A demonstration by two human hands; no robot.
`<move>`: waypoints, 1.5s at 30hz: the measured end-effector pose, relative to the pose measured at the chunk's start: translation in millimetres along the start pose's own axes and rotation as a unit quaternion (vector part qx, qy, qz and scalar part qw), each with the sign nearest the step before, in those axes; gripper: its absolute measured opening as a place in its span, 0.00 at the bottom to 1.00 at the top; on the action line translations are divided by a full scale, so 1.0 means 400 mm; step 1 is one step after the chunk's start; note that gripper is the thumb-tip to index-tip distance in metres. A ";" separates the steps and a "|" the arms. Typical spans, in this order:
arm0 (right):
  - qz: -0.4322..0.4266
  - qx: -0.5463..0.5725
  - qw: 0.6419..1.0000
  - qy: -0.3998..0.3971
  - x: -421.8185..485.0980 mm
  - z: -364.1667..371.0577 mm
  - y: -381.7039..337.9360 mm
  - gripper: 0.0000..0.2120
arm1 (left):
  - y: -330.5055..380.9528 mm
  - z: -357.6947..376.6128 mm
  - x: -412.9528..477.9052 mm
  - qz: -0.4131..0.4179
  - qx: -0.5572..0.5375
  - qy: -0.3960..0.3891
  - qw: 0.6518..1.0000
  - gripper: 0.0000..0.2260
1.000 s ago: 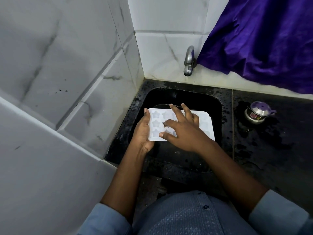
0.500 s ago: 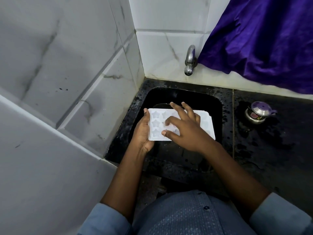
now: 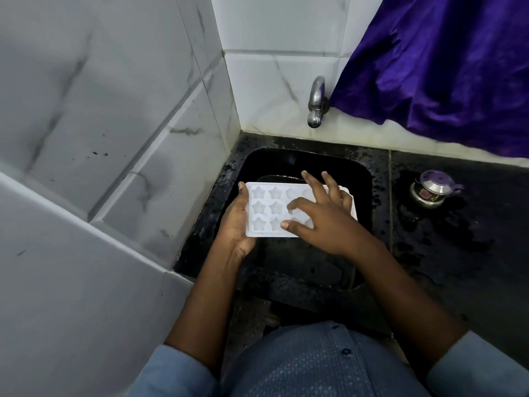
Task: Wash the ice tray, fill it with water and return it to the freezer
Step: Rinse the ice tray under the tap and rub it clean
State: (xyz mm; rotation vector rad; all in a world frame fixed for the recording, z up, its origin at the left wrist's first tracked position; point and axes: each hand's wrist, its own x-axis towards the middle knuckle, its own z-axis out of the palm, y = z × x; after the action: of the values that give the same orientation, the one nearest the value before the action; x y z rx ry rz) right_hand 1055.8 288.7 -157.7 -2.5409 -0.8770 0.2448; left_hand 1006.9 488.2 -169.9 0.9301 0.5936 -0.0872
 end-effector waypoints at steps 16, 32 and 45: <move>0.011 -0.030 0.999 -0.020 0.011 0.002 0.013 0.27 | 0.008 -0.001 0.006 -0.001 0.000 -0.003 1.000 0.38; -0.001 -0.005 1.000 0.003 0.010 0.002 0.014 0.28 | 0.000 -0.006 0.010 -0.001 0.003 -0.013 1.000 0.38; -0.004 -0.023 1.000 -0.003 0.013 0.011 0.010 0.24 | -0.002 -0.023 0.018 -0.001 -0.004 -0.019 1.000 0.38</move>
State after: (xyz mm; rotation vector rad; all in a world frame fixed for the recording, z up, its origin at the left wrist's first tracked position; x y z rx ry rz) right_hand 1060.8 290.6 -163.4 -2.5801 -0.9038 0.2337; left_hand 1008.6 495.9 -178.3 0.9192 0.5586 -0.1038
